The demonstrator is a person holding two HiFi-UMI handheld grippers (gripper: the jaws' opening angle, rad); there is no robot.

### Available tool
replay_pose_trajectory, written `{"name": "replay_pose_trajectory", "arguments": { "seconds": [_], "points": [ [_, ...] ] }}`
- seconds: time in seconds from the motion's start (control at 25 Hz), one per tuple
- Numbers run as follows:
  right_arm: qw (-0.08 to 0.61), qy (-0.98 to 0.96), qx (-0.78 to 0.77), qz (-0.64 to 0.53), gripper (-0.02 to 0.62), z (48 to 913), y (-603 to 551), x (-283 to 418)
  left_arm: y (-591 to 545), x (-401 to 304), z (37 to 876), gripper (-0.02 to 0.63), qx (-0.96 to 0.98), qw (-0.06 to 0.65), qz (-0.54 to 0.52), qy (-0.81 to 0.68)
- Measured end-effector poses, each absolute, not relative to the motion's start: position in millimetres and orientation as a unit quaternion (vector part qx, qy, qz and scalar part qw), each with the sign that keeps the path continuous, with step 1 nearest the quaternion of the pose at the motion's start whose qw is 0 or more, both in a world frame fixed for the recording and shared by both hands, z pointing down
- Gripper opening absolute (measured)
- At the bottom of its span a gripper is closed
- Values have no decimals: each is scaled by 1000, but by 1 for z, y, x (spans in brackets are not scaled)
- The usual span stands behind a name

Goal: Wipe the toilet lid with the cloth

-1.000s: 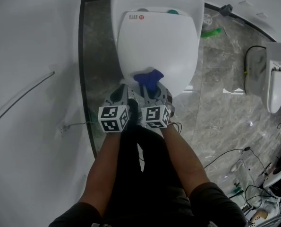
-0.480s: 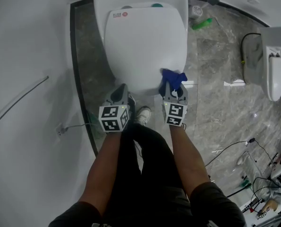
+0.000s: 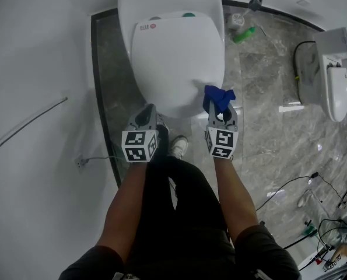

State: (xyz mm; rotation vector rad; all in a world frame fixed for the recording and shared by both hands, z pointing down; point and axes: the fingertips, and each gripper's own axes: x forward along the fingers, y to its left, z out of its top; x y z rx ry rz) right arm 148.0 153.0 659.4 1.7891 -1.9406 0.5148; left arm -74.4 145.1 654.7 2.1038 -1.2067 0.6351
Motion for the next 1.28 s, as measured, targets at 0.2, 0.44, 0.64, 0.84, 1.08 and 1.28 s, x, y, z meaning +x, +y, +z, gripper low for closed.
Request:
{"name": "replay_pose_trajectory", "arguments": {
  "seconds": [0.2, 0.44, 0.64, 0.84, 1.08, 1.28],
  "points": [
    [172, -745, 629, 140, 103, 548, 156, 109, 142, -76, 569, 11, 815, 274, 203, -469],
    [154, -769, 611, 110, 103, 423, 180, 72, 158, -87, 439, 11, 835, 216, 172, -475],
    [152, -778, 605, 77, 100, 340, 186, 52, 165, -105, 354, 11, 846, 187, 158, -474],
    [146, -783, 603, 43, 100, 280, 167, 39, 150, -111, 303, 11, 857, 164, 152, -464],
    [127, -784, 608, 8, 100, 224, 148, 30, 127, -98, 256, 11, 879, 127, 140, -437],
    [122, -779, 614, -15, 100, 199, 146, 20, 119, -87, 232, 11, 895, 106, 136, -410]
  ]
}}
